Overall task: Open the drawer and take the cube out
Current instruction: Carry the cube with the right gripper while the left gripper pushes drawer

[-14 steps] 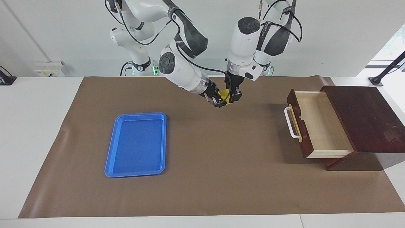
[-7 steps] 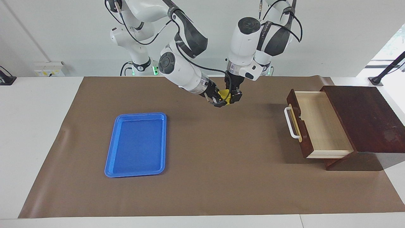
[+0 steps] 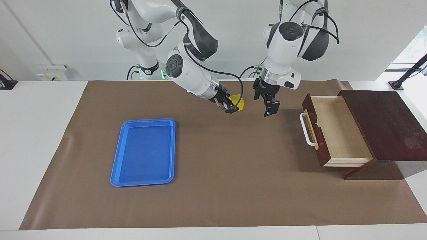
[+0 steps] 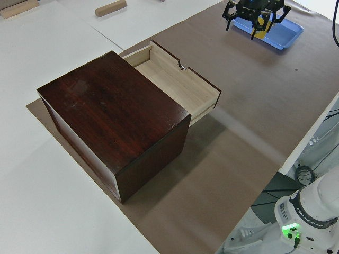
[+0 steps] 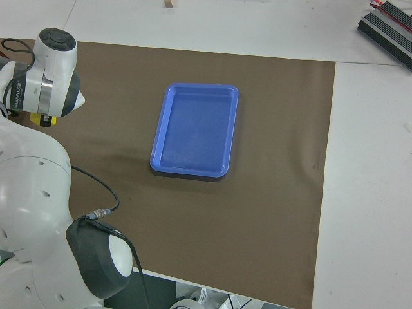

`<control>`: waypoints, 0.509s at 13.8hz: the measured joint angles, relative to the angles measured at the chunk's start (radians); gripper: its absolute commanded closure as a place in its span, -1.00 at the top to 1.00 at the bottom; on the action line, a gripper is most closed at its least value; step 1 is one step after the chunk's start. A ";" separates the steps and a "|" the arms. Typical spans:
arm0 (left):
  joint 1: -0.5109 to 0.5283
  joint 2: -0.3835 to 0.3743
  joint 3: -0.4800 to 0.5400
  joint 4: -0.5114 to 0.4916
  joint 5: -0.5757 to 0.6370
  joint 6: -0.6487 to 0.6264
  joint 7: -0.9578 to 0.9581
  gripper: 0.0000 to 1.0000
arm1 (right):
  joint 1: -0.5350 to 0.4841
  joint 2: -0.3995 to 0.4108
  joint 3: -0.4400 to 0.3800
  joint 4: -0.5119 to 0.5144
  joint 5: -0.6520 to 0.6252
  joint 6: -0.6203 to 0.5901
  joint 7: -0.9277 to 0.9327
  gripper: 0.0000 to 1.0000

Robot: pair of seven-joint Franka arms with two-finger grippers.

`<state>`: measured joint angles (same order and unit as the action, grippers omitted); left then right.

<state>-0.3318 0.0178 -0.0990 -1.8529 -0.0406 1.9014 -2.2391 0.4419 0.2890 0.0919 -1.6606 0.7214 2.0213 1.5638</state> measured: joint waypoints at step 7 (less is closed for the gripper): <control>0.155 0.009 0.003 -0.099 0.075 0.087 0.301 1.00 | -0.179 -0.010 -0.006 -0.002 0.000 -0.026 -0.106 -1.00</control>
<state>-0.1766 0.0269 -0.0963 -1.9522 0.0340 1.9883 -1.9379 0.2630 0.2794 0.0860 -1.6625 0.7214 1.9956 1.4577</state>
